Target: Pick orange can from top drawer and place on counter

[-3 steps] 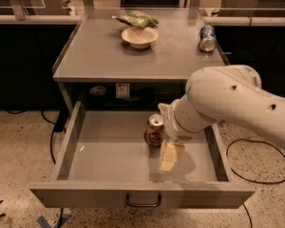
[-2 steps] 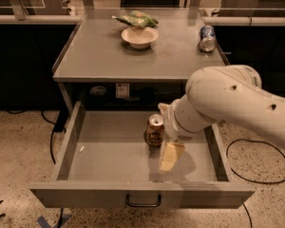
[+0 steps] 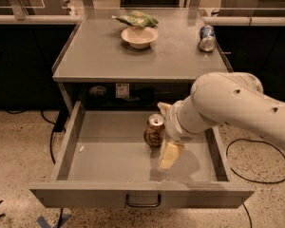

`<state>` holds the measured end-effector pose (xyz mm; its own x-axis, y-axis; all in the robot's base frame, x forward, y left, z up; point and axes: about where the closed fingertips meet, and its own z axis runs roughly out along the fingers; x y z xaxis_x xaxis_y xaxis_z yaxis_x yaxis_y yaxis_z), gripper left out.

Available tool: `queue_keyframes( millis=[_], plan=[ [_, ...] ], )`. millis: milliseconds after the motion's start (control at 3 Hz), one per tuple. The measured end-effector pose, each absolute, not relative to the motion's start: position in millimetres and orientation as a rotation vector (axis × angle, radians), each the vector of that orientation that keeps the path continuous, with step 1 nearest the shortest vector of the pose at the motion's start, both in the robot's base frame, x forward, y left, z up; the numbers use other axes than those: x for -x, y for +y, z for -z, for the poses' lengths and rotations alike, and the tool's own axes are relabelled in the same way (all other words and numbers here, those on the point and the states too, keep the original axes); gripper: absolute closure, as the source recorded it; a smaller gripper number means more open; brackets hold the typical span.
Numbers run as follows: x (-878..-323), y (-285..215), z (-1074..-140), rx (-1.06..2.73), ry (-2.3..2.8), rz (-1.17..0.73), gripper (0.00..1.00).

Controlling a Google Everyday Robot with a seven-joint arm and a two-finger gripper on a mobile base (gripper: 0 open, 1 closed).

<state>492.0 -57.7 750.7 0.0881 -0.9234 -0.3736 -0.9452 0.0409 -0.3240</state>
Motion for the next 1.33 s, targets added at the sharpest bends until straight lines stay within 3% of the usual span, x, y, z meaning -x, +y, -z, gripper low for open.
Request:
queue_keyframes(
  millis=[1000, 1333],
  plan=[
    [-567, -61, -703, 1.904, 1.694, 0.017, 0.0],
    [-566, -61, -703, 1.904, 1.693, 0.017, 0.0]
  ],
)
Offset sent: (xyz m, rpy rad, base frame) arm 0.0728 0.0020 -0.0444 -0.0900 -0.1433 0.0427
